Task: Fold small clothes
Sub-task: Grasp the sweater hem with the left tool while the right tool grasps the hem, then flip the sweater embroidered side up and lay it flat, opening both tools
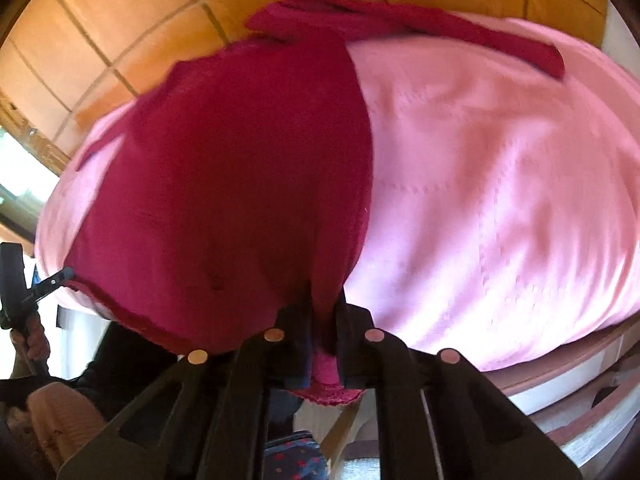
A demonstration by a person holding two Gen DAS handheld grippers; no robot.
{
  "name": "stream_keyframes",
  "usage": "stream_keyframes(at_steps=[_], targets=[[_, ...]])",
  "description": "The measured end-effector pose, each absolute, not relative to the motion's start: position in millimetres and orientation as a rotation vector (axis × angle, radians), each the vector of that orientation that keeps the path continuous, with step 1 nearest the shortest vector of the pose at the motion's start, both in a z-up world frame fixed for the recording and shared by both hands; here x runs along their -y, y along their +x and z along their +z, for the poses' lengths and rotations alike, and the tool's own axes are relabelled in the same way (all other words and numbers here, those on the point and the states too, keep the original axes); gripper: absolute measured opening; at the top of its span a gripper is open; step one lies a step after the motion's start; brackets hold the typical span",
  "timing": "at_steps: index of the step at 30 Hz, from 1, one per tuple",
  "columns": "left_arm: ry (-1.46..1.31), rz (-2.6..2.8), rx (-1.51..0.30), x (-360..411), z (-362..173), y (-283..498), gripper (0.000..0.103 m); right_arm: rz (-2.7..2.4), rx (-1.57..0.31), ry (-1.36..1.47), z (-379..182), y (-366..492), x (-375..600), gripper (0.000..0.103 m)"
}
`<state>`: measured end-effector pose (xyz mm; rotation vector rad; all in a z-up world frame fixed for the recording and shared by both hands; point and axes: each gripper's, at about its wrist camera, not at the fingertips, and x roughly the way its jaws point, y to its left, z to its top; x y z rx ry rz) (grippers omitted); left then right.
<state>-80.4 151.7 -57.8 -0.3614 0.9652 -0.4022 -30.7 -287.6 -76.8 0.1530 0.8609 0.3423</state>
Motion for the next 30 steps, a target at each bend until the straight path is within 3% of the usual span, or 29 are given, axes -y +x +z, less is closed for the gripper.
stream_keyframes(at_steps=[8, 11, 13, 14, 16, 21, 30], targets=[[-0.289, -0.422, -1.056, -144.6, -65.3, -100.2, 0.003, 0.288, -0.957, 0.057, -103.3, -35.9, 293.8, 0.007], [-0.402, -0.433, -1.053, -156.8, -65.7, -93.0, 0.004, 0.280, -0.966, 0.046, -99.7, -29.7, 291.6, 0.009], [-0.423, -0.387, -1.008, -169.6, -57.4, -86.2, 0.021, 0.250, -0.940, 0.026, -89.3, -27.4, 291.2, 0.023], [-0.432, -0.352, -0.977, -179.7, -51.9, -79.5, 0.037, 0.228, -0.908, 0.017, -79.5, -24.7, 291.3, 0.034], [-0.483, -0.276, -0.933, -199.2, -46.3, -69.1, 0.058, 0.203, -0.861, 0.003, -69.1, -22.9, 290.1, 0.052], [-0.639, -0.048, -0.820, -264.3, -36.8, -25.9, 0.058, 0.268, -0.746, 0.014, -44.5, 9.8, 249.6, 0.067], [-0.734, 0.327, -0.730, -359.1, -32.6, 52.3, 0.058, 0.441, -0.675, -0.019, -49.5, 79.2, 120.7, 0.069]])
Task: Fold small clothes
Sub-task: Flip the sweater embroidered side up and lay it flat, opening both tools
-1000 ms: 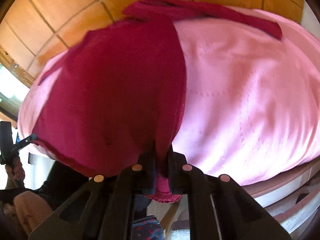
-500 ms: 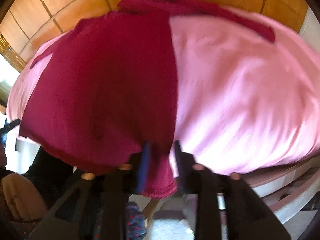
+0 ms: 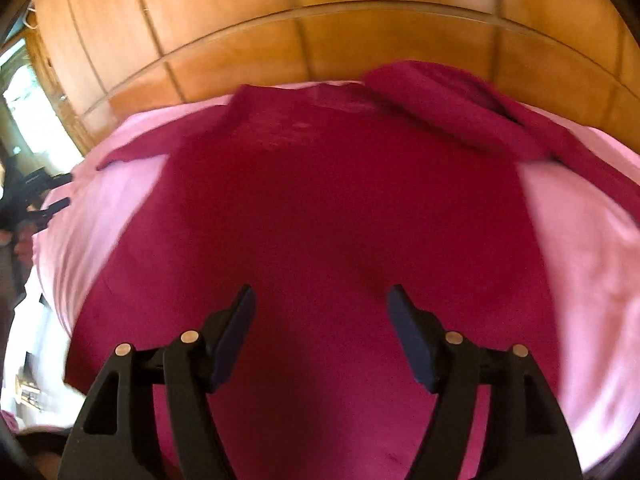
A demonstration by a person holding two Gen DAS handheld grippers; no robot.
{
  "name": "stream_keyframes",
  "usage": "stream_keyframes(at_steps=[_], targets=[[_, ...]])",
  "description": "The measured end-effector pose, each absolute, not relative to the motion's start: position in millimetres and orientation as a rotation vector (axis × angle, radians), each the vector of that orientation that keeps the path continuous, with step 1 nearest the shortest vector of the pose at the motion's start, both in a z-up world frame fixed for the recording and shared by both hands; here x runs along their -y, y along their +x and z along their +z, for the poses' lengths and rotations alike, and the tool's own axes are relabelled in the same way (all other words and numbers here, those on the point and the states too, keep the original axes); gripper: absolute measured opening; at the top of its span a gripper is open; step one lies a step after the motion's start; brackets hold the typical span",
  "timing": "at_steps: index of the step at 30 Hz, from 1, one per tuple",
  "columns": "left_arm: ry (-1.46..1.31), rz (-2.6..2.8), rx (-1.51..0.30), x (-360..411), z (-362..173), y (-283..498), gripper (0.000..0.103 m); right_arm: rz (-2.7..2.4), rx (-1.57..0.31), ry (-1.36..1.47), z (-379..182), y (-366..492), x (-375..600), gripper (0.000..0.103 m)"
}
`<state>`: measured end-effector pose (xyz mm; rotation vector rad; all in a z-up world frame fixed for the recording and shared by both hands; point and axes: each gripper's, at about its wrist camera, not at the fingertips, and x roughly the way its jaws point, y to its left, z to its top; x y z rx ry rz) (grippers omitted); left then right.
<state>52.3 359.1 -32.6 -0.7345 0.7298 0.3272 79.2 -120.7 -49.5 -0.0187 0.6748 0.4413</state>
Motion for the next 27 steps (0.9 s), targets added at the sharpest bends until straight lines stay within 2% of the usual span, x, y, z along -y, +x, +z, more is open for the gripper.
stream_keyframes(at_steps=[3, 10, 12, 15, 16, 17, 18, 19, 24, 27], targets=[[-0.759, 0.430, -0.727, -393.6, -40.0, 77.6, 0.058, 0.437, -0.648, -0.075, -56.5, 93.4, 88.6, 0.070], [-0.947, 0.517, -0.746, -466.9, -72.9, 120.9, 0.058, 0.423, -0.629, -0.129, -79.4, 101.1, 72.7, 0.097], [-0.980, 0.529, -0.731, -477.4, -77.7, 130.2, 0.058, 0.439, -0.645, -0.117, -80.2, 104.8, 73.5, 0.101], [-1.017, 0.514, -0.725, -483.4, -80.6, 144.6, 0.056, 0.444, -0.652, -0.115, -81.1, 110.6, 68.7, 0.101], [-1.007, 0.514, -0.730, -483.6, -80.3, 151.7, 0.046, 0.447, -0.652, -0.111, -80.0, 109.1, 70.8, 0.101], [-0.994, 0.513, -0.736, -484.0, -80.3, 155.5, 0.023, 0.451, -0.650, -0.107, -80.1, 108.8, 71.6, 0.101], [-0.977, 0.487, -0.751, -482.9, -80.6, 161.0, 0.013, 0.451, -0.649, -0.109, -80.2, 107.9, 71.6, 0.101], [-0.957, 0.487, -0.754, -482.2, -78.1, 162.4, 0.007, 0.448, -0.649, -0.113, -80.4, 107.9, 70.9, 0.101], [-0.850, 0.553, -0.648, -480.7, -52.2, 128.2, 0.005, 0.442, -0.641, -0.116, -80.9, 107.4, 70.1, 0.101], [-0.831, 0.604, -0.654, -489.3, -55.4, 100.7, 0.005, 0.434, -0.633, -0.120, -82.4, 106.8, 69.0, 0.101]])
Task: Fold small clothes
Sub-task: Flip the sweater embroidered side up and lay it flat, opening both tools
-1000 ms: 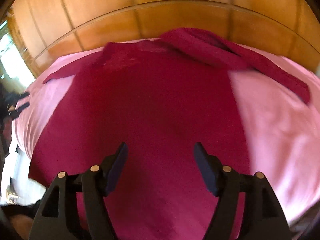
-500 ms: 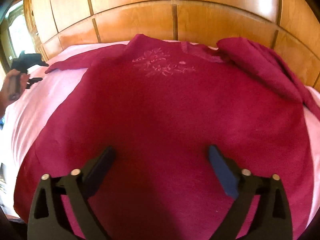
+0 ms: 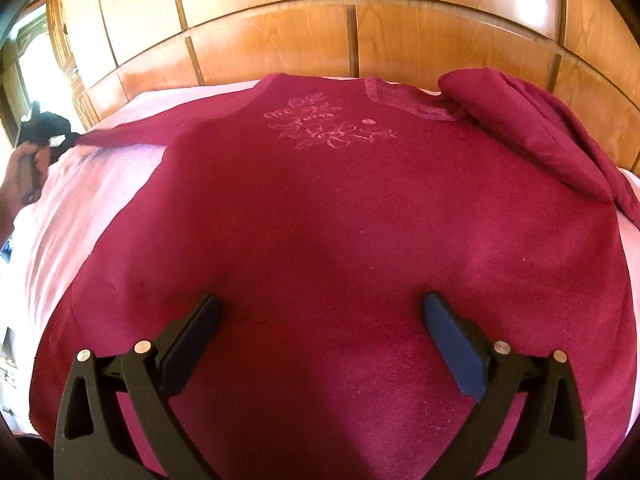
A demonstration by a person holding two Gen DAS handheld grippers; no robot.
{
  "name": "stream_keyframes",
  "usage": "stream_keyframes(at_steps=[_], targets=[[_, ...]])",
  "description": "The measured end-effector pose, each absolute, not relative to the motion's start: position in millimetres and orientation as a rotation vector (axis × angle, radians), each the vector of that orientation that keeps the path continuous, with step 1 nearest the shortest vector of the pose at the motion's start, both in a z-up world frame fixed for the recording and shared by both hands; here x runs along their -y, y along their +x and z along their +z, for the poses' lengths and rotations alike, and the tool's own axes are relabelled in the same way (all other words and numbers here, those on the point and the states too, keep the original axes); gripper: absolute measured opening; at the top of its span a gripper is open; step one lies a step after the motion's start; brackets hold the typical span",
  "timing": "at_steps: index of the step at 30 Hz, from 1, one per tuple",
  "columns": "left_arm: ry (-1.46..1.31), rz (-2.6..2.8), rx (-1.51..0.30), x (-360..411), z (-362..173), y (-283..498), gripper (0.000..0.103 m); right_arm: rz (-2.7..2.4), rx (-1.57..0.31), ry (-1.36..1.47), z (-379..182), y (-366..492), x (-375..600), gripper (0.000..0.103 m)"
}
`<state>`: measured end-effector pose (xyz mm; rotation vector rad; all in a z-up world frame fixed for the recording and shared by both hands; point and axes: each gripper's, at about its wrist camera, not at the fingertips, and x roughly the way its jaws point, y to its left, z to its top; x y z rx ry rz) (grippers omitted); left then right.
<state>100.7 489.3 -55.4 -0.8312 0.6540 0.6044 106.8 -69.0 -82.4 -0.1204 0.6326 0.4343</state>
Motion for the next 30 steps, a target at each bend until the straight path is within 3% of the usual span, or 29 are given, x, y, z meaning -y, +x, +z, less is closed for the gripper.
stream_keyframes(at_steps=[4, 10, 14, 18, 21, 24, 30], targets=[[-0.791, 0.620, -0.753, -489.0, -81.2, 94.4, 0.005, 0.432, -0.634, -0.121, -82.9, 107.3, 70.2, 0.101], [-0.682, 0.667, -0.792, -467.2, -67.2, 97.4, 0.007, 0.441, -0.629, -0.106, -82.6, 105.9, 74.4, 0.101], [-0.613, 0.624, -0.733, -435.6, -43.5, 86.3, 0.047, 0.486, -0.639, -0.025, -74.4, 103.5, 89.2, 0.100], [-0.492, 0.468, -0.686, -369.7, -21.6, 85.1, 0.050, 0.492, -0.637, 0.208, -55.2, 105.0, 148.7, 0.081], [-0.405, 0.339, -0.665, -308.0, -15.5, 86.9, 0.065, 0.413, -0.595, 0.409, -44.9, 109.3, 218.5, 0.074], [-0.324, 0.192, -0.676, -239.6, -17.5, 94.5, 0.066, 0.191, -0.578, 0.478, -41.8, 118.3, 290.1, 0.064], [-0.252, -0.041, -0.730, -139.0, -30.2, 99.2, 0.066, -0.221, -0.573, 0.270, -44.8, 146.6, 382.9, 0.062]])
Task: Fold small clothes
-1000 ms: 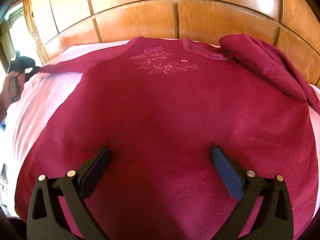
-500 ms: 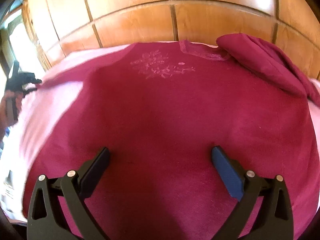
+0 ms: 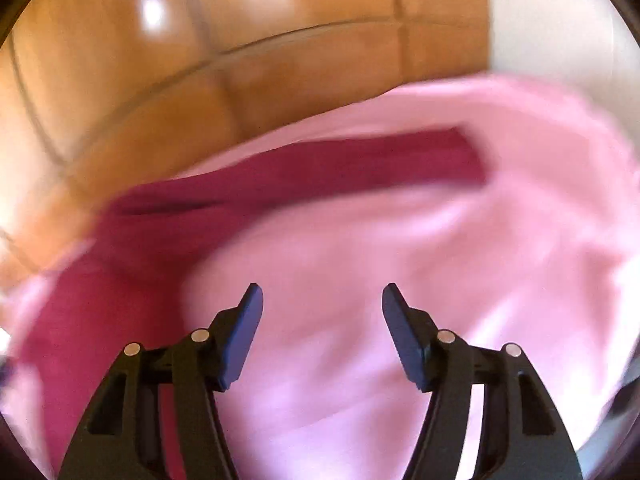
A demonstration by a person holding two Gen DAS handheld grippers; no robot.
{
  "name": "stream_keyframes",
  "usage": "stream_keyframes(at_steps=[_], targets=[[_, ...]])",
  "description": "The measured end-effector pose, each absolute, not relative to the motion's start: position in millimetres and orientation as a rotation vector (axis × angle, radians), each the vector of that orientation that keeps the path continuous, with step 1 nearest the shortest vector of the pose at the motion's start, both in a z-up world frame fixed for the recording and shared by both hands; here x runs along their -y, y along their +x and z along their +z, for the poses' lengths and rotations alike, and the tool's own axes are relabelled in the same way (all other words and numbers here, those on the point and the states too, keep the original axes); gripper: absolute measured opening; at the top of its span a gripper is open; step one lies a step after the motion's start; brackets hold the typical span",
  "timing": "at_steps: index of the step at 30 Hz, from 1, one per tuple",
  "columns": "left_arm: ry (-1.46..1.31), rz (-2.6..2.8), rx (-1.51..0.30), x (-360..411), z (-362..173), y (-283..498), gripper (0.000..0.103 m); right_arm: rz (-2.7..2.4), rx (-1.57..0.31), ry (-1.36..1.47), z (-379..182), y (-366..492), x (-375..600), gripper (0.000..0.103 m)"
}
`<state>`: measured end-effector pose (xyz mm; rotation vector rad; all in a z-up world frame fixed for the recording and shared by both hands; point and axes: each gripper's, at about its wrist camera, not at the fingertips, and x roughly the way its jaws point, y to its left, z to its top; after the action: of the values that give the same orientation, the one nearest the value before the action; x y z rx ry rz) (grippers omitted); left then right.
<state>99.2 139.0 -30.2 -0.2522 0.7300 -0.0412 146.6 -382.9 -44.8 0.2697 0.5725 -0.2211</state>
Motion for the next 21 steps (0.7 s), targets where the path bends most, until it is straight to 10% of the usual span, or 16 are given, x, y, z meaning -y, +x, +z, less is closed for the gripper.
stream_keyframes(at_steps=[14, 18, 21], targets=[[-0.206, -0.102, -0.875, -78.5, -74.1, 134.1, 0.066, -0.356, -0.649, -0.028, -54.2, 253.9, 442.7, 0.065], [-0.187, -0.093, -0.881, -78.9, -82.4, 132.2, 0.068, -0.330, -0.702, -0.024, -45.7, 267.7, 447.3, 0.008], [-0.174, -0.096, -0.876, -76.2, -82.7, 132.8, 0.071, -0.320, -0.690, -0.041, -31.4, 252.2, 445.3, 0.005]])
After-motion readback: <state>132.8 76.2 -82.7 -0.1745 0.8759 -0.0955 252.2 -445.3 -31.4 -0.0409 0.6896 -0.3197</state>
